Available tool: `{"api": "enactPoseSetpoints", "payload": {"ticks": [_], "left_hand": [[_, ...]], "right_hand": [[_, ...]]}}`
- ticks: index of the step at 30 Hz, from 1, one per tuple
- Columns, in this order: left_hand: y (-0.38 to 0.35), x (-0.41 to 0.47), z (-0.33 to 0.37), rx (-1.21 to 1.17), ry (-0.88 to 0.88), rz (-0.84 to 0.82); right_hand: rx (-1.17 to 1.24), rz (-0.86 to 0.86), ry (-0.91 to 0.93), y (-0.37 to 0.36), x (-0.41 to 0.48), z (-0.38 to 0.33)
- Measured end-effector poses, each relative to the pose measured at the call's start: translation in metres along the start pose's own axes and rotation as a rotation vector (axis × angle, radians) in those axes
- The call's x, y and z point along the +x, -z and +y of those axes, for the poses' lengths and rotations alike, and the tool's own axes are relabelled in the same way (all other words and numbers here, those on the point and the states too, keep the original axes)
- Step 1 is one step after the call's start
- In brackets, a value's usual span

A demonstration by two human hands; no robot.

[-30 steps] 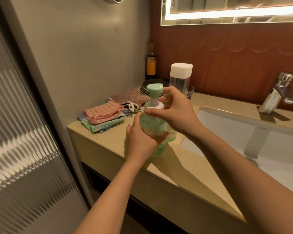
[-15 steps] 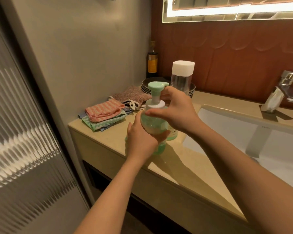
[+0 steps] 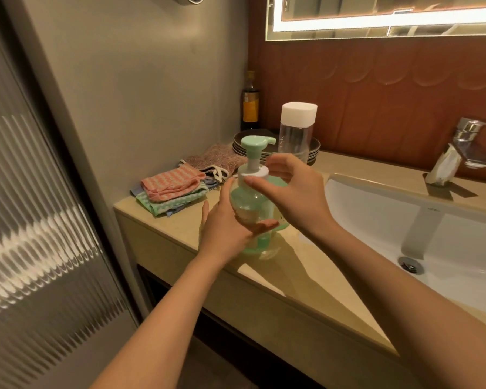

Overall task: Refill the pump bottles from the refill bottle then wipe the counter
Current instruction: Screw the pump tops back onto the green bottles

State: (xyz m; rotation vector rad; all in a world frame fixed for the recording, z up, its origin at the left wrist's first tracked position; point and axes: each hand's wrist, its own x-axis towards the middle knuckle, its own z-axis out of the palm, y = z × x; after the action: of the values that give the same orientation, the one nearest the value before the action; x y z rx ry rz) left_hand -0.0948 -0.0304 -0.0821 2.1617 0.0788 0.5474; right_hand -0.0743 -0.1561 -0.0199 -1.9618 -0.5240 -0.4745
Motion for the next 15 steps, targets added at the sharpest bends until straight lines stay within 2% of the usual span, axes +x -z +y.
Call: {"api": "enactPoseSetpoints", "payload": {"ticks": [5,9,11,15], "left_hand": [[0.021,0.002,-0.021,-0.049,-0.008,-0.129],[0.033,-0.006,-0.032,-0.077,0.048,-0.039],[0.033,-0.008,-0.038,0.004,0.109,-0.019],[0.024,-0.009,-0.041,0.221,0.114,-0.011]], "right_hand": [[0.047,0.008,0.007,0.027,-0.005,-0.001],[0.013,0.039,0.068,0.043,-0.006,-0.004],[-0.005,0.036,0.112,0.045,-0.010,-0.007],[-0.042,-0.037,0.170,0.041,-0.017,-0.012]]}}
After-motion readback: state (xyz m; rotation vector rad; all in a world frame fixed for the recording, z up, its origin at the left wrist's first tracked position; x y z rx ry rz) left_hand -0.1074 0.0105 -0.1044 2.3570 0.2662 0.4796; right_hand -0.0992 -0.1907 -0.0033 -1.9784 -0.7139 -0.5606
